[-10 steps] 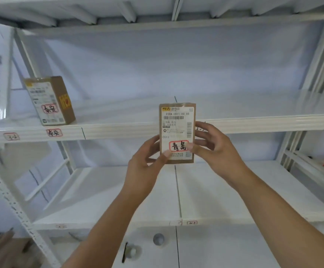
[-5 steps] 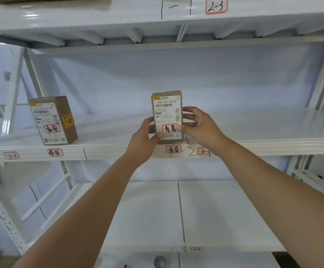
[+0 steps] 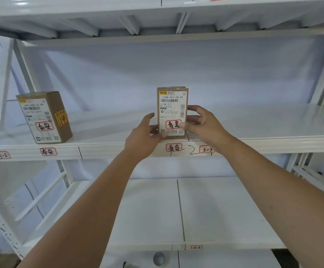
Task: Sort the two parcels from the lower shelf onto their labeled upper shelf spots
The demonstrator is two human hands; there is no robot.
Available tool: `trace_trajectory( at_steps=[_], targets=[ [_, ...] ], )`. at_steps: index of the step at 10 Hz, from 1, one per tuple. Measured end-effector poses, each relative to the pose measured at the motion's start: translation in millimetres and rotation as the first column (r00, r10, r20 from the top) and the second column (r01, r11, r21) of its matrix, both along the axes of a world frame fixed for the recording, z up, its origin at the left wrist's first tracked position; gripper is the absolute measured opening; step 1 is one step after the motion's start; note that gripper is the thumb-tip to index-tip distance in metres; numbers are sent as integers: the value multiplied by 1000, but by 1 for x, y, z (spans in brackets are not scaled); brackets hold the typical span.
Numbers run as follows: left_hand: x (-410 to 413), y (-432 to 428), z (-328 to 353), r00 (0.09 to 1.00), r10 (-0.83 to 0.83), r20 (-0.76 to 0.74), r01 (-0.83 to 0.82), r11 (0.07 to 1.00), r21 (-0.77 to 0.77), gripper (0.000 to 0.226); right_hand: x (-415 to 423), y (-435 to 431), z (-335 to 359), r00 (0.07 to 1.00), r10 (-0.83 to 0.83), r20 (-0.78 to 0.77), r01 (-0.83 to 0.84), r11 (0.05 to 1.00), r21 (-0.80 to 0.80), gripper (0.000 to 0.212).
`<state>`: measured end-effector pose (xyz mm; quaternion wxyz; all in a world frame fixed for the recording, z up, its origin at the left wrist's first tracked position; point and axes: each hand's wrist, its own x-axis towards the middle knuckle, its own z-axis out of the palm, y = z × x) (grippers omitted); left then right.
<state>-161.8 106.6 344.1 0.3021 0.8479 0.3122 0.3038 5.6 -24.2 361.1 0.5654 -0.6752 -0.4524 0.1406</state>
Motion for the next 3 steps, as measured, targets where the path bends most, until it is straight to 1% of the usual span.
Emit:
trace_trajectory(
  at_steps=[1, 2, 3],
  targets=[
    [1, 4, -2, 1000, -15, -25, 15, 1000, -16, 83, 3, 1, -1, 1000, -14, 26, 15, 999, -39, 67],
    [0, 4, -2, 999, -50, -10, 50, 998, -35, 85, 0, 1, -2, 1000, -16, 13, 17, 997, -75, 80],
    [-2, -1, -7, 996, -62, 66, 68, 994, -86, 93, -3, 1, -2, 996, -69, 51, 73, 995, -72, 90]
  ],
)
